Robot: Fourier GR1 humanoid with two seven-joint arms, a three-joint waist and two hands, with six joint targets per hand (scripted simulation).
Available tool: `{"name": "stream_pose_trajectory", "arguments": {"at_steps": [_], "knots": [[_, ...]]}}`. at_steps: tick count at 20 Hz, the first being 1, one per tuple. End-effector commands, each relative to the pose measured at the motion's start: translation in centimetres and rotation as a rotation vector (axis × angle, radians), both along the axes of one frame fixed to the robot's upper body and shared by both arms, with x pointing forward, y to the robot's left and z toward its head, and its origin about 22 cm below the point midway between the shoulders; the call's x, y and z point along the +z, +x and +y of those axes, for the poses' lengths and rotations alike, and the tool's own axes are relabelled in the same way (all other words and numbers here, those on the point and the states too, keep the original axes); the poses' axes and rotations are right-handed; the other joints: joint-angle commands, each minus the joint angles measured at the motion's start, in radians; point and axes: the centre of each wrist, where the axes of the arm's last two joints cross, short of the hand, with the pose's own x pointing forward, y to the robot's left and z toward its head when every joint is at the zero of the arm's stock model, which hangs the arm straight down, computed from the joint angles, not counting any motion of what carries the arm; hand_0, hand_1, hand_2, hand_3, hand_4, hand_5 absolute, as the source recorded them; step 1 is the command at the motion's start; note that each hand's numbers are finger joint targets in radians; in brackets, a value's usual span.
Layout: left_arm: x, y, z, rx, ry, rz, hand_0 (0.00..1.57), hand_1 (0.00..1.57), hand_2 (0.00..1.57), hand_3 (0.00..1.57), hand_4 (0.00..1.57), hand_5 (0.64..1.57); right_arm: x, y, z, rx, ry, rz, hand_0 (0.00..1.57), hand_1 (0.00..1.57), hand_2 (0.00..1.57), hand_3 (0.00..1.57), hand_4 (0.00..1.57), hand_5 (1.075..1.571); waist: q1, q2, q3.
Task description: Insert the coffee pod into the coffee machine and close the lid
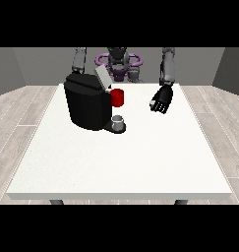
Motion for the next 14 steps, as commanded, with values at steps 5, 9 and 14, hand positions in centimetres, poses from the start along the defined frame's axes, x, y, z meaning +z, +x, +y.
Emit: {"name": "stream_pose_trajectory", "arguments": {"at_steps": [5, 9, 14], "knots": [[0.8, 1.1, -1.4, -0.062, -0.121, -0.041, 1.37, 1.37, 1.37, 1.30, 0.48, 1.571, -1.6, -0.4, -2.1, -0.037, -0.026, 0.021, 0.00, 0.00, 0.00, 0.00, 0.00, 1.571, 0.020, -0.043, -0.0012], [4.1, 2.7, -0.5, -0.089, -0.212, -0.013, 1.45, 1.45, 1.43, 1.36, 0.52, 1.571, -2.0, -0.4, -1.9, -0.038, -0.033, 0.050, 0.00, 0.00, 0.00, 0.00, 0.00, 1.571, 0.017, -0.064, -0.0011], [5.8, 4.3, -6.7, -0.144, -0.178, 0.069, 1.38, 1.38, 1.38, 1.33, 0.49, 1.571, -2.2, 0.7, -1.4, -0.044, -0.042, 0.117, 0.00, 0.00, 0.00, 0.00, 0.00, 1.571, 0.038, -0.145, -0.0007]]}}
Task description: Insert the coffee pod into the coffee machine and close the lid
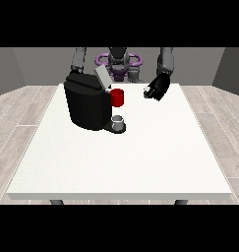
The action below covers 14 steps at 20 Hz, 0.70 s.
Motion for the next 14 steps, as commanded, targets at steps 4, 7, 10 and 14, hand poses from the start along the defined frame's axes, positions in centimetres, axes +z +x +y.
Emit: {"name": "stream_pose_trajectory", "arguments": {"at_steps": [4, 7, 10, 14], "knots": [[3.8, 1.9, -3.5, -0.037, -0.016, 0.016, 1.40, 1.40, 1.39, 1.33, 0.54, 1.571, 0.5, 0.7, -0.8, 0.005, -0.002, 0.014, 0.00, 0.00, 0.00, 0.00, 0.00, 1.571, -0.013, -0.047, -0.0001], [4.1, 1.7, -3.4, -0.062, -0.019, 0.067, 1.40, 1.40, 1.39, 1.33, 0.54, 1.571, -2.9, -2.0, 0.0, -0.025, 0.041, 0.016, 0.00, 0.00, 0.00, 0.00, 0.00, 1.571, 0.007, -0.077, 0.0002], [6.5, 2.7, -4.2, -0.072, -0.020, 0.027, 1.42, 1.42, 1.40, 1.34, 0.56, 1.571, 1.0, 0.8, 0.2, 0.012, 0.066, 0.006, 0.00, 0.00, 0.00, 0.00, 0.00, 1.571, -0.016, -0.078, -0.0001], [9.4, 3.4, -4.6, -0.076, -0.052, -0.017, 1.42, 1.42, 1.42, 1.38, 0.54, 1.571, 1.0, 0.7, -1.6, 0.022, 0.045, -0.034, 0.00, 0.00, 0.00, 0.00, 0.00, 1.571, -0.037, -0.058, -0.0001]]}}
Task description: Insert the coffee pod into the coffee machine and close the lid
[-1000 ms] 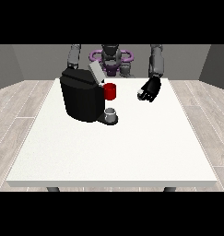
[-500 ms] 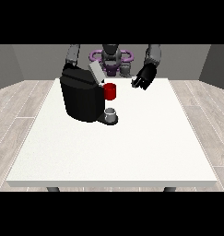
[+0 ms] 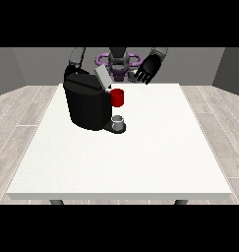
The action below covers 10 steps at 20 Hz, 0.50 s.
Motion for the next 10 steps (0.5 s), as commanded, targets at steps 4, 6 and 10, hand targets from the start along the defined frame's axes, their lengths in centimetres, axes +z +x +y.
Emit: {"name": "stream_pose_trajectory", "arguments": {"at_steps": [4, 6, 10], "knots": [[7.7, 1.9, -0.3, 0.043, -0.084, -0.036, 1.22, 1.22, 1.27, 1.29, 0.51, 1.571, 2.4, 1.3, 0.1, 0.025, 0.004, -0.028, 0.00, 0.00, 0.00, 0.00, 0.00, 1.571, -0.070, 0.012, -0.0002], [10.4, 1.9, 0.4, 0.014, -0.095, -0.102, 1.20, 1.20, 1.24, 1.26, 0.49, 1.571, 1.8, 1.5, 0.1, -0.032, 0.016, -0.087, 0.00, 0.00, 0.00, 0.00, 0.00, 1.571, -0.036, 0.068, 0.0001], [11.2, 2.1, 2.3, 0.065, -0.100, -0.131, 1.22, 1.22, 1.27, 1.26, 0.47, 1.571, 5.1, 2.5, -0.4, 0.026, -0.017, -0.137, 0.00, 0.00, 0.00, 0.00, 0.00, 1.571, -0.099, 0.116, -0.0003]]}}
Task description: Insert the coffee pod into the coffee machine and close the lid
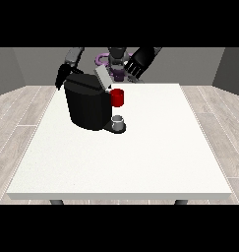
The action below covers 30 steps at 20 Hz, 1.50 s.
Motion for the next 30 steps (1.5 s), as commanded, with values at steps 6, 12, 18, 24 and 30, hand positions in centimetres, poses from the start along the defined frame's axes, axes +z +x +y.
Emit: {"name": "stream_pose_trajectory", "arguments": {"at_steps": [6, 12, 18, 24, 30], "knots": [[4.8, 0.5, 0.8, 0.066, -0.013, -0.096, 1.22, 1.22, 1.29, 1.24, 0.48, 1.571, 4.0, 1.6, 0.7, 0.024, 0.017, -0.081, 0.00, 0.00, 0.00, 0.00, 0.00, 1.571, -0.078, 0.104, -0.0001], [5.5, 0.5, 0.3, 0.022, 0.000, -0.132, 1.22, 1.22, 1.29, 1.24, 0.49, 1.571, 3.7, 1.8, 0.9, 0.024, 0.000, -0.115, 0.00, 0.00, 0.00, 0.00, 0.10, 1.571, -0.070, 0.156, -0.0002], [5.3, 0.8, -1.0, 0.019, 0.019, -0.106, 1.19, 1.19, 1.26, 1.23, 0.47, 1.571, 5.3, 2.9, 0.2, 0.002, 0.006, -0.105, 0.00, 0.00, 0.00, 0.00, 0.19, 1.571, -0.063, 0.160, 0.0000], [8.1, 0.6, 0.8, 0.012, 0.022, -0.112, 1.24, 1.24, 1.28, 1.23, 0.42, 1.571, 3.7, 2.2, -0.2, 0.000, 0.016, -0.137, 0.00, 0.00, 0.00, 0.00, 0.04, 1.571, -0.071, 0.171, 0.0003], [6.0, 1.0, -0.4, 0.023, 0.022, -0.109, 1.20, 1.20, 1.25, 1.20, 0.42, 1.571, 4.9, 2.7, 1.1, -0.005, 0.007, -0.099, 0.00, 0.00, 0.00, 0.00, 0.00, 1.571, -0.075, 0.172, -0.0002]]}}
